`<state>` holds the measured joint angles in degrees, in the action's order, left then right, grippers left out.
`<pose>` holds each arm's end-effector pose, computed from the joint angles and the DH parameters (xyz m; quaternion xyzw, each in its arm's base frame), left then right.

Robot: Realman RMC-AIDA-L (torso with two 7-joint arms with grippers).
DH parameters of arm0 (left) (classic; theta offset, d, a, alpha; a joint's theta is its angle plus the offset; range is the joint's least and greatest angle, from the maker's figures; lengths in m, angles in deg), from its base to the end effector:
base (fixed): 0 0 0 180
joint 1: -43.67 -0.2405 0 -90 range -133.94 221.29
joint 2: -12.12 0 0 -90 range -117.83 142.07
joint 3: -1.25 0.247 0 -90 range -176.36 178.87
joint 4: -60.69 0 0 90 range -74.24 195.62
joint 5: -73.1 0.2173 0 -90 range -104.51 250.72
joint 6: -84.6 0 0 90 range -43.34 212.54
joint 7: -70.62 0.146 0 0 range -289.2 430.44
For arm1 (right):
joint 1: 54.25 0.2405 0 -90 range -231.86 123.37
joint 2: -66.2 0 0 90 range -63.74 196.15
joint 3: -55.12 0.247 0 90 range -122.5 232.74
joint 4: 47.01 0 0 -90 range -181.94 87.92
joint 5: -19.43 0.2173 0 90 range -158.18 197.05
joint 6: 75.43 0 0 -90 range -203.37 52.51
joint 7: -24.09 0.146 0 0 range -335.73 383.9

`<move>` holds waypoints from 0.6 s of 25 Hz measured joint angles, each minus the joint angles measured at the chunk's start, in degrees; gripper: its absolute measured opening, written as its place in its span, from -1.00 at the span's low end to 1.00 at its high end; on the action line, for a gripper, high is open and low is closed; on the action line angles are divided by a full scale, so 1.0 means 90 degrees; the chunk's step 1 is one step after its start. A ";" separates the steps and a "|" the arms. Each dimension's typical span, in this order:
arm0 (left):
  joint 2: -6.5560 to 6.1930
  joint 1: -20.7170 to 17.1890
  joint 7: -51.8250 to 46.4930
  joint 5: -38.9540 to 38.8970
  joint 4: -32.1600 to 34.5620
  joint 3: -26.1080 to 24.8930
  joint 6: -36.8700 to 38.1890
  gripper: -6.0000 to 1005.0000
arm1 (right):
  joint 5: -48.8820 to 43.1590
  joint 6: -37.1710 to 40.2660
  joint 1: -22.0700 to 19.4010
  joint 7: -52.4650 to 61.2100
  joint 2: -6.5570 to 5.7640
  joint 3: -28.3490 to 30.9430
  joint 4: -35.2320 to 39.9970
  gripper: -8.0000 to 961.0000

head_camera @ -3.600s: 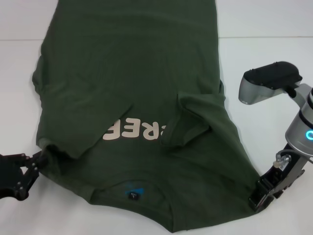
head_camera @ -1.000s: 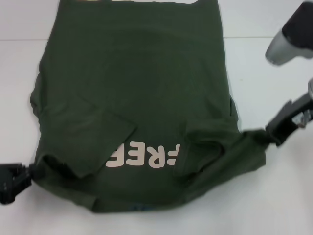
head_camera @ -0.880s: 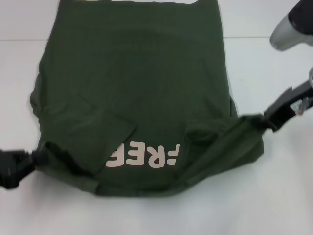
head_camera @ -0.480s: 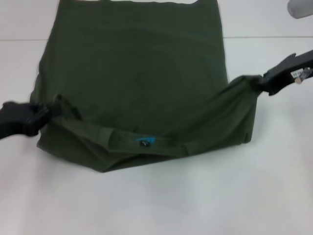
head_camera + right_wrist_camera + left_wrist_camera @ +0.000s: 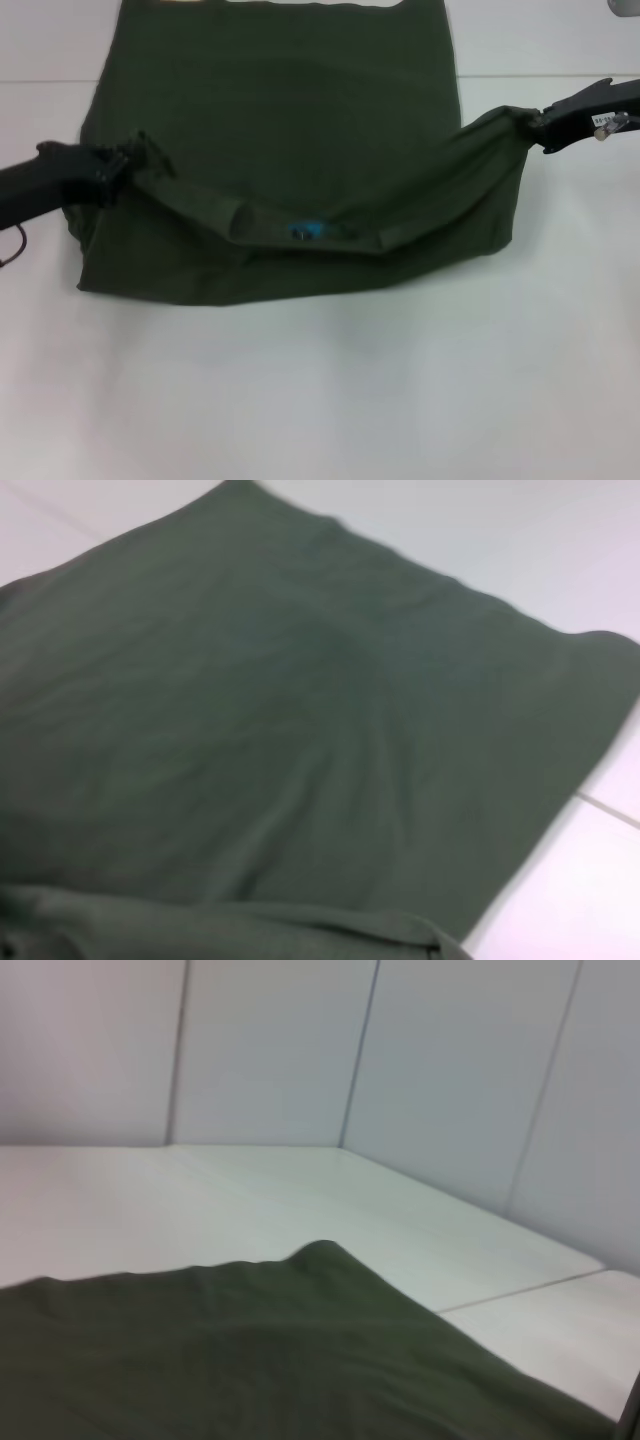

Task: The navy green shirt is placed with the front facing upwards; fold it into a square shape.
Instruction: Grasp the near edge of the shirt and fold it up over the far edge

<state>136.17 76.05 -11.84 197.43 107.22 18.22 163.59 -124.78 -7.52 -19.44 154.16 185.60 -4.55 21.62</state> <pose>-0.2912 0.3609 0.0432 -0.8692 -0.2963 -0.2378 0.3166 0.2087 0.4182 0.0548 -0.8922 0.3104 -0.0160 0.3277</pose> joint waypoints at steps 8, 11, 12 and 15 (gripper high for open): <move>0.0014 0.0068 0.0015 -0.0360 -0.0068 0.0512 -0.1050 -0.95 | 0.0240 -0.0717 0.0056 -0.0170 0.0002 0.0090 -0.0570 -0.96; 0.0009 0.0054 0.0086 -0.0449 -0.0082 0.0562 -0.1316 -0.94 | 0.0482 -0.0897 0.0028 -0.0326 0.0005 0.0136 -0.0660 -0.96; 0.0008 0.0048 0.0143 -0.0484 -0.0095 0.0571 -0.1399 -0.94 | 0.0556 -0.1000 0.0019 -0.0375 0.0005 0.0138 -0.0707 -0.96; 0.0000 0.0041 0.0334 -0.0618 -0.0216 0.0609 -0.1682 -0.93 | 0.0638 -0.1352 0.0011 -0.0477 0.0005 0.0138 -0.0851 -0.96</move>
<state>136.17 76.42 -8.83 191.87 105.28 23.70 148.45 -119.04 -19.69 -19.35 149.87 185.65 -3.31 13.96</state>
